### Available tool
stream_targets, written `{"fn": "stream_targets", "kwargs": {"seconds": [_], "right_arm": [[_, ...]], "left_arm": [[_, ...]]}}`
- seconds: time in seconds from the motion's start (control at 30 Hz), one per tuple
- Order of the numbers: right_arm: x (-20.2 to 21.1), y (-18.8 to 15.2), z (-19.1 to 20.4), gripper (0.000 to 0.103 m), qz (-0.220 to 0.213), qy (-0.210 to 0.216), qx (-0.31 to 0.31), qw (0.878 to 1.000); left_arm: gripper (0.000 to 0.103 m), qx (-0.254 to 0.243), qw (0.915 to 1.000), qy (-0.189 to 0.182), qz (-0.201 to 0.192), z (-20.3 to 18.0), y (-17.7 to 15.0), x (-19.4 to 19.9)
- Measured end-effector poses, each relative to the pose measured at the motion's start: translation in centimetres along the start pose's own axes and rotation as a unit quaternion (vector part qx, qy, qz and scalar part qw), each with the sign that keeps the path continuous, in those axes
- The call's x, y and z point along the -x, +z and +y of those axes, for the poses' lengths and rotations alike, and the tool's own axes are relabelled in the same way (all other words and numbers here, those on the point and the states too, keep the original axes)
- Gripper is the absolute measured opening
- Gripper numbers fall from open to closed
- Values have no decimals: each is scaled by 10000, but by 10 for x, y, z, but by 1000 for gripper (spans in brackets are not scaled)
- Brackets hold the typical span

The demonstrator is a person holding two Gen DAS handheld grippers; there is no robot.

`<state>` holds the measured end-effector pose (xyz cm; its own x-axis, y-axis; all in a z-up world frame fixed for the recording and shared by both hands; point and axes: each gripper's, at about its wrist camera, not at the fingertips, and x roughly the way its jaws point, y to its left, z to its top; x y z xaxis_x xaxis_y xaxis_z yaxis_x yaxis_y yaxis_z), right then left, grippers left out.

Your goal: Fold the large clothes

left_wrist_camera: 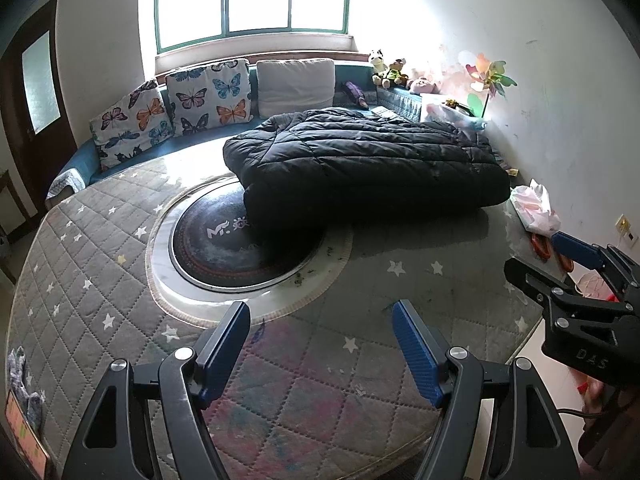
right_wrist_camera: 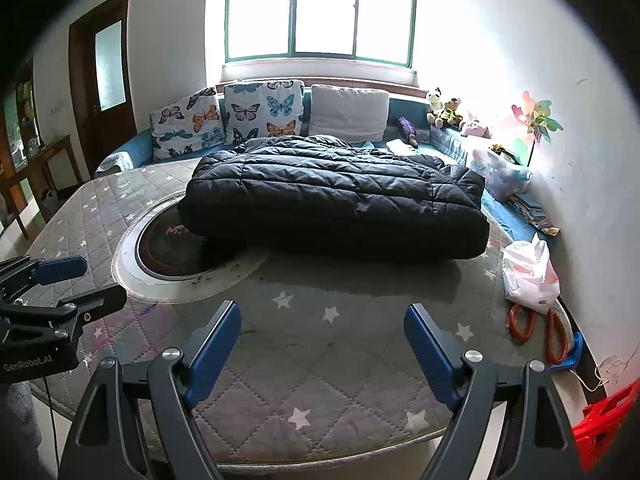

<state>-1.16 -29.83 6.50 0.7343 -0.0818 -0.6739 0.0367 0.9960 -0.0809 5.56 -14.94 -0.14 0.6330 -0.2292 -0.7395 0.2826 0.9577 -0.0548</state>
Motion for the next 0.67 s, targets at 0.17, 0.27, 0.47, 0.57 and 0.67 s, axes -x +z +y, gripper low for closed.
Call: {"fn": "stream_targets", "kwargs": {"seconds": [0.17,0.27,0.47,0.57,0.67], "right_arm": [[-2,0,1,91,46,-3,29,10000],[-4,-1,3,91,75,7,53,10000],[-7,-2,10,91,106,35,104,9999],[-9,-2,15,91,121,54,130,9998],[-9,-4,19,91,124,100,133,9998]], "left_arm": [[78,0,10000,-8,-3,-1,-1,-1],[78,-15,10000,-28,-4,-1,-2,-1],[78,-68,9999,-27,-100,-3,-6,0],[78,-87,9998,45,-146,-2,-8,0],[78,-83,9999,71,-133,-1,-9,-2]]}}
